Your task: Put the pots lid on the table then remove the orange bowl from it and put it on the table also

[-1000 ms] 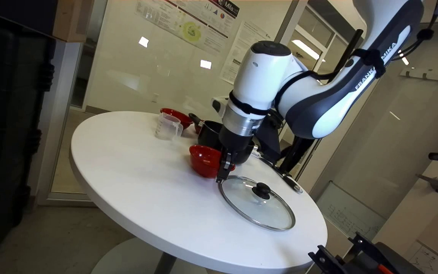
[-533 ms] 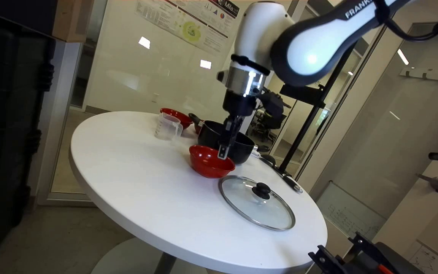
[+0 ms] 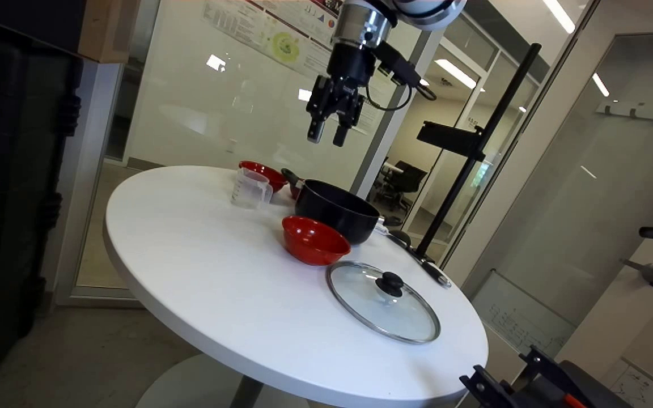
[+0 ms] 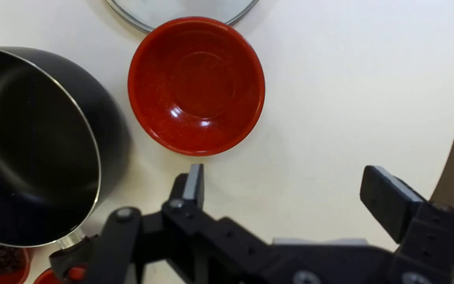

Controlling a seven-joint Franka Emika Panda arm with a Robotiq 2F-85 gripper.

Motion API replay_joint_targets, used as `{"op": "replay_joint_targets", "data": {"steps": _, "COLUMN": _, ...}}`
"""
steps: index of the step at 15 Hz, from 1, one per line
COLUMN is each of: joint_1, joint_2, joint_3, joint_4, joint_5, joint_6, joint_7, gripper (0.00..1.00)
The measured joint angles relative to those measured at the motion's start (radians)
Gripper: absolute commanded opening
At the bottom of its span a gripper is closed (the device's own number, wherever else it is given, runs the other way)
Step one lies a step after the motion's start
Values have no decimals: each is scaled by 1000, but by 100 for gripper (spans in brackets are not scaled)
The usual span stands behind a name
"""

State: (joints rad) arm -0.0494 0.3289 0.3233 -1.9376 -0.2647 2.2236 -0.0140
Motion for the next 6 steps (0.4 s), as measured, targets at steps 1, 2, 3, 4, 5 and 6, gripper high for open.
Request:
{"op": "replay_joint_targets", "data": {"steps": 1, "joint_1": 26, "joint_2": 3, "joint_3": -37, "joint_4": 40, "joint_5": 20, "joint_6": -21, "joint_7": 6, "gripper": 100}}
{"op": "replay_joint_targets", "data": {"steps": 2, "joint_1": 45, "joint_2": 8, "joint_3": -69, "joint_4": 79, "joint_5": 37, "joint_6": -43, "joint_7": 13, "gripper": 100}}
{"op": "replay_joint_targets", "data": {"steps": 3, "joint_1": 58, "joint_2": 16, "joint_3": -97, "joint_4": 120, "joint_5": 51, "joint_6": -66, "joint_7": 17, "gripper": 100}}
{"op": "replay_joint_targets", "data": {"steps": 4, "joint_1": 66, "joint_2": 24, "joint_3": -115, "joint_4": 153, "joint_5": 61, "joint_6": -84, "joint_7": 17, "gripper": 100}}
{"op": "replay_joint_targets", "data": {"steps": 5, "joint_1": 69, "joint_2": 32, "joint_3": -123, "joint_4": 175, "joint_5": 65, "joint_6": -94, "joint_7": 17, "gripper": 100}}
{"op": "replay_joint_targets", "data": {"steps": 6, "joint_1": 70, "joint_2": 39, "joint_3": -127, "joint_4": 186, "joint_5": 67, "joint_6": -98, "joint_7": 17, "gripper": 100}}
